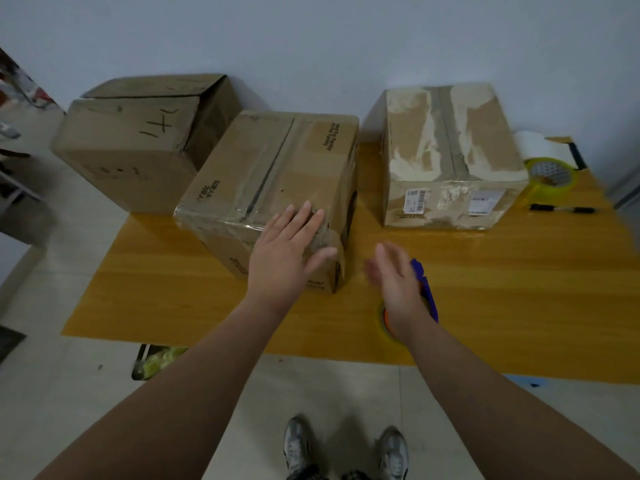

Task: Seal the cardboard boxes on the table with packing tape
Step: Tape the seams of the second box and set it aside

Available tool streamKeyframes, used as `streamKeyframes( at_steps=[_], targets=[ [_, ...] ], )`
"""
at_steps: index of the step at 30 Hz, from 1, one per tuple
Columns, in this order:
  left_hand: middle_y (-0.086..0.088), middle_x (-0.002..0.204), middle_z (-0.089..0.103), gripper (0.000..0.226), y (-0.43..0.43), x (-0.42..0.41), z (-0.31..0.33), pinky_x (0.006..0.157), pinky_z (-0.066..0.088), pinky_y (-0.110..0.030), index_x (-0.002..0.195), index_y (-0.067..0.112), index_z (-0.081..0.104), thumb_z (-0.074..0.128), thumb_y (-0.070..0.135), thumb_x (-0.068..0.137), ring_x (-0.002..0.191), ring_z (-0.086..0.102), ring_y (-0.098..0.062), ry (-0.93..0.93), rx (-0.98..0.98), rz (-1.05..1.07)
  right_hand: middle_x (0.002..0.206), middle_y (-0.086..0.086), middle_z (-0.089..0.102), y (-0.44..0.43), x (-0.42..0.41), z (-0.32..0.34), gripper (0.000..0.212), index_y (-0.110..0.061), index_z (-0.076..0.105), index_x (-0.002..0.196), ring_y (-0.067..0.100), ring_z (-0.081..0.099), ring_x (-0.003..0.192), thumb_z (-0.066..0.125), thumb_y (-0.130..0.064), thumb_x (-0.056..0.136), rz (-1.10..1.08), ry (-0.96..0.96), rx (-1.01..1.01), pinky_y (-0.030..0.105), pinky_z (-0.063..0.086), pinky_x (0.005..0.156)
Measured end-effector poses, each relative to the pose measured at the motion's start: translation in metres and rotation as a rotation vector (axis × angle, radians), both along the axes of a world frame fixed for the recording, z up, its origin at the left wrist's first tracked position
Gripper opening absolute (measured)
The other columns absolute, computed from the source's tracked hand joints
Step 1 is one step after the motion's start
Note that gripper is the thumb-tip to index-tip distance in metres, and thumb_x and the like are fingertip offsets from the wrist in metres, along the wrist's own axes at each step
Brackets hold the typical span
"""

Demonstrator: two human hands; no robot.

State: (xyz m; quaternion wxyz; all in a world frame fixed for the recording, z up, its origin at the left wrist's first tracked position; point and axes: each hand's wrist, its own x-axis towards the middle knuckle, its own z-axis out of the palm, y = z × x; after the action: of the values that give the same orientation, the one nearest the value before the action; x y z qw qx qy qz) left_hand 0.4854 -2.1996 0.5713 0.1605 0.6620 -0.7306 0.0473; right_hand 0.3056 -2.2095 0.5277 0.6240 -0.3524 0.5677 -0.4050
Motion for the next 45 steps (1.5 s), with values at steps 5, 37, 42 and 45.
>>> streamKeyframes(
  at_steps=[5,37,42,45],
  targets=[
    [-0.007,0.143,0.046,0.061,0.001,0.001,0.004,0.112,0.022,-0.034,0.138,0.018,0.048,0.041,0.055,0.09,0.135,0.04,-0.025,0.01,0.022,-0.021,0.082,0.008,0.067,-0.003,0.034,0.031,0.038,-0.015,0.051,0.123,0.018,0.065,0.07,0.062,-0.032,0.091,-0.039,-0.516,0.311,0.03,0.054,0.065],
    [0.001,0.155,0.025,0.064,0.008,0.064,0.009,0.116,-0.001,-0.028,0.149,0.021,0.023,0.052,0.032,0.094,0.144,0.02,-0.013,-0.098,0.051,-0.239,0.15,-0.021,0.024,0.041,0.106,0.019,0.06,-0.027,0.018,0.152,-0.01,0.022,0.133,0.02,-0.053,0.098,-0.023,-0.017,-0.274,0.008,0.017,0.104],
    [-0.001,0.153,0.03,0.063,0.007,0.066,0.008,0.116,0.005,-0.03,0.148,0.019,0.028,0.055,0.031,0.092,0.142,0.025,-0.015,-0.107,0.038,-0.253,0.158,-0.018,-0.01,0.052,0.107,-0.015,0.091,-0.034,-0.015,0.15,0.004,-0.009,0.145,0.044,-0.066,0.089,0.185,0.168,-0.29,0.039,0.001,0.121],
    [0.001,0.155,0.027,0.063,0.007,0.067,0.009,0.116,0.005,-0.03,0.149,0.02,0.025,0.053,0.032,0.093,0.143,0.023,-0.014,-0.135,0.035,-0.258,0.16,-0.007,-0.015,0.042,0.1,-0.016,0.114,-0.035,-0.024,0.146,0.01,-0.014,0.146,0.066,-0.051,0.078,0.271,0.372,-0.37,0.052,0.0,0.119]
  ],
)
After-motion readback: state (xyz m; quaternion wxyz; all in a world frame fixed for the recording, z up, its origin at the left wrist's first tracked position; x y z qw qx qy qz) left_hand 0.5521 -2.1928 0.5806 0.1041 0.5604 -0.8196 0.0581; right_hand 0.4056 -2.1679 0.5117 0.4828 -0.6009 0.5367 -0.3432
